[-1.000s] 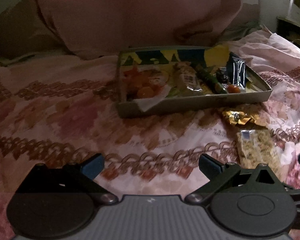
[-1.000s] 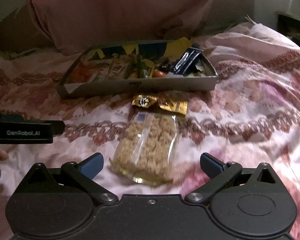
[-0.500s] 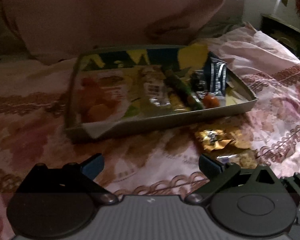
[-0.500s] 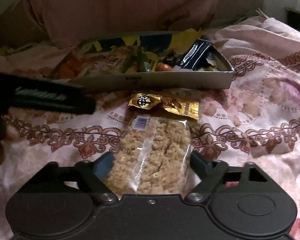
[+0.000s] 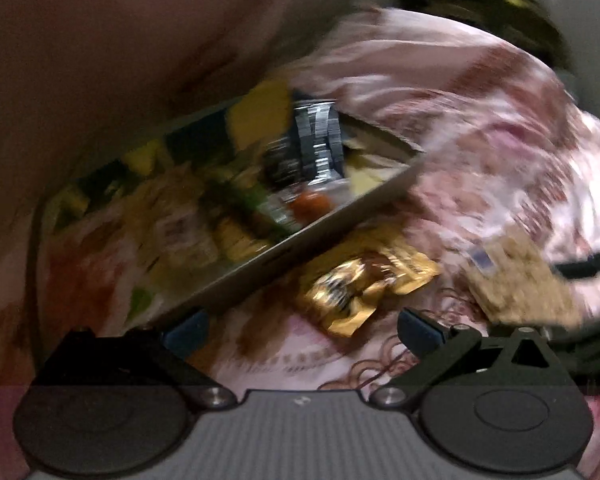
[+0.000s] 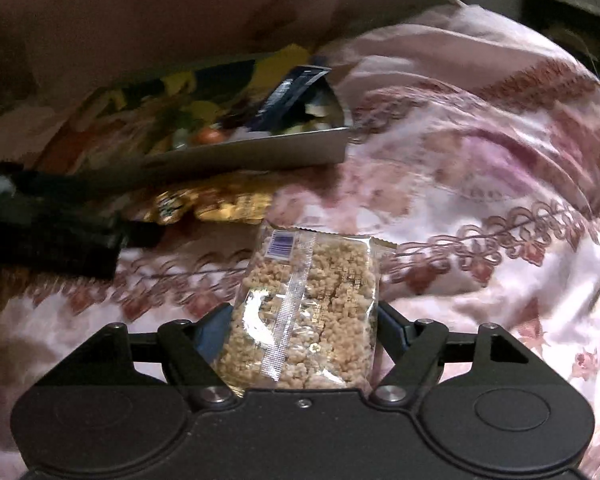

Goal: Organize snacks
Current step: 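Grasp the gold foil packet with the left tool while the right tool holds the granola bag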

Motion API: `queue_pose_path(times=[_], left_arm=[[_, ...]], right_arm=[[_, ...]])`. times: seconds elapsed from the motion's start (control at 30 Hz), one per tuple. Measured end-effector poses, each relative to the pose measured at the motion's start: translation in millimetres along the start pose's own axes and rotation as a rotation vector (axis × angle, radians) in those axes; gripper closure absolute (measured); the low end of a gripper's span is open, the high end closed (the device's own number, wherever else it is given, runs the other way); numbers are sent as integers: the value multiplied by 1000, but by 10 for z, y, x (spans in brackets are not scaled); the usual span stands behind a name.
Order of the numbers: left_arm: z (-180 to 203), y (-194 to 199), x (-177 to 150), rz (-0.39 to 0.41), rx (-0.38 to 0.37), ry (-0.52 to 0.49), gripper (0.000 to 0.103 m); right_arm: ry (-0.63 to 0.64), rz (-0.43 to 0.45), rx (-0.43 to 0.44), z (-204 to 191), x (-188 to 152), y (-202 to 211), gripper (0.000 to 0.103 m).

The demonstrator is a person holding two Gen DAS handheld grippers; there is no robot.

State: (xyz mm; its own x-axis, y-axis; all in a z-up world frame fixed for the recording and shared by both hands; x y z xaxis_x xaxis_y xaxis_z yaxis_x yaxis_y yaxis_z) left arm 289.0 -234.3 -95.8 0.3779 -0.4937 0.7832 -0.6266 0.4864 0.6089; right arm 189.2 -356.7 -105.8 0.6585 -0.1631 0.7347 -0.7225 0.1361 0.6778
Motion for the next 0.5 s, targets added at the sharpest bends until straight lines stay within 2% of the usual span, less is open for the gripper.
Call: queue_pose_path(times=[0.1,0.2,0.43,0.5], left_arm=[[170,-54,56,15,-43,-112,1],[263,-124,117,19,-81,-171,1],[426,-318,141,-33,-181,-315,1],[438,-389,140,-61,-203,-320,1]], right_arm=[[-17,-7,6,83,36,-22,26],[-17,-19,18,138,39,-27,26],[16,-36,55,300,59,19,26],[-4,-43,66,364,46,15,26]])
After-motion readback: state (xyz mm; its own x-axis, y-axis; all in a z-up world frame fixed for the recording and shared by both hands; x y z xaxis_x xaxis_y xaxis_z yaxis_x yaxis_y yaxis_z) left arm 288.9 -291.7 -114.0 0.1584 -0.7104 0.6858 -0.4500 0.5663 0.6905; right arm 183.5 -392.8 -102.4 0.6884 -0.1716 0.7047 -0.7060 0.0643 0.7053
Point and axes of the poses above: each gripper's, at about its wrist camera, not at the fingertips, and y roughly against the way its jaws point, z to its right, x to its top, the point moved 4 cm from there along -y, roughly the way its jaws point, and after that the axes turned 7 degrees about z, right-handed, at the moved point
